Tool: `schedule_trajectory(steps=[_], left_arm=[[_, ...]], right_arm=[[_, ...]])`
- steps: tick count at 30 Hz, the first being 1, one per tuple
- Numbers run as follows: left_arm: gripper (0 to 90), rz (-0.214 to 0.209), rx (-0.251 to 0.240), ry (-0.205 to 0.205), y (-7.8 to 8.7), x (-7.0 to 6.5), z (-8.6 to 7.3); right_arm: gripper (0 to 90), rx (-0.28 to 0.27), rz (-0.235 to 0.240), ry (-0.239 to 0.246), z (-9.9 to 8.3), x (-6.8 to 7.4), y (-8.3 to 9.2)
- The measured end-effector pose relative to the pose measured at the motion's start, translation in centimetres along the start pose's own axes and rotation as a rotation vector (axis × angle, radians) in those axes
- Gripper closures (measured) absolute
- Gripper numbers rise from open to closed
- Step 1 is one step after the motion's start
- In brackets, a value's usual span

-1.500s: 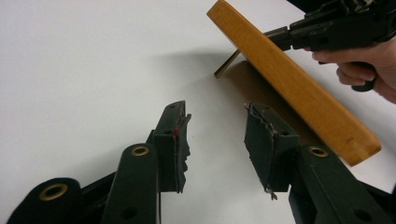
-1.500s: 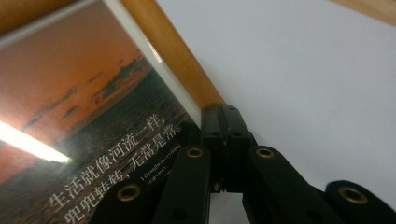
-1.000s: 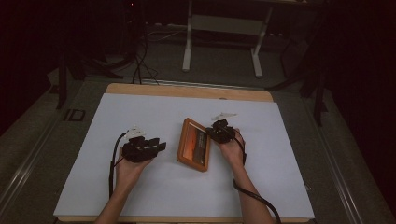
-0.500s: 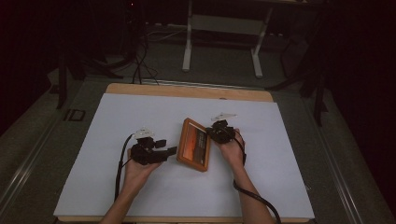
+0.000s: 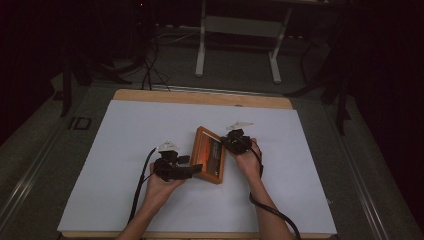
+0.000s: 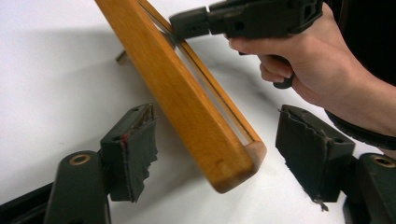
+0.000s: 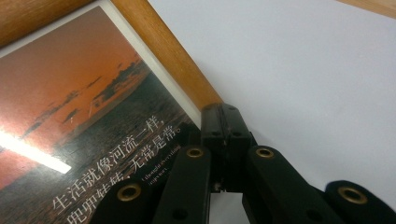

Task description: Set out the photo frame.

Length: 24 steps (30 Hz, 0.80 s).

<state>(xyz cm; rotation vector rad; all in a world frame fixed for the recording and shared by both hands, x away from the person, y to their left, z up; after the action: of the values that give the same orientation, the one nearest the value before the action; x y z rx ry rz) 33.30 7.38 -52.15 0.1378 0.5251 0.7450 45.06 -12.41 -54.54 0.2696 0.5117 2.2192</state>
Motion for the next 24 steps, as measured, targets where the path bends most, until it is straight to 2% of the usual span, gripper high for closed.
schedule_trajectory(steps=[2, 8, 11, 13, 17, 24], left_arm=[[31.9, 0.009, 0.012, 0.011, -0.3, 0.0, -0.2], [39.7, -0.016, 0.041, 0.069, -1.0, 0.2, -1.0], [45.6, -0.023, 0.034, 0.106, -1.2, 0.2, -0.9], [47.8, -0.012, 0.025, 0.144, -1.2, 0.4, -0.8], [52.6, -0.005, 0.025, 0.189, -1.5, 0.6, -0.7], [54.1, 0.012, 0.043, 0.182, -1.6, 0.5, -0.7]], right_arm=[[89.9, -0.002, 0.002, -0.001, 0.0, 0.0, 0.0], [89.9, -0.005, 0.004, 0.000, -0.1, 0.0, 0.0], [90.0, -0.005, 0.004, -0.001, -0.1, 0.0, 0.0], [89.9, -0.006, 0.003, -0.002, -0.1, 0.0, 0.0], [89.9, -0.009, 0.001, -0.003, -0.1, 0.0, 0.0], [89.9, 0.000, 0.003, 0.020, 0.0, 0.0, 0.0]])
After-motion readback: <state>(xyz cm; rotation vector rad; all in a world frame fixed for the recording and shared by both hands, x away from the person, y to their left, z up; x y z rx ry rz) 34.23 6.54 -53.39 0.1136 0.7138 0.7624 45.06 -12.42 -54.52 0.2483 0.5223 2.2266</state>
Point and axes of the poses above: each handheld gripper's, and its own axes: y roughly backward along the jaws, z roughly out of its top, x roughly to its left, the point moved 4 cm from there along -y, roughly forward along the jaws, and after that the axes turned 14 degrees about -x, right-handed, at the moved point
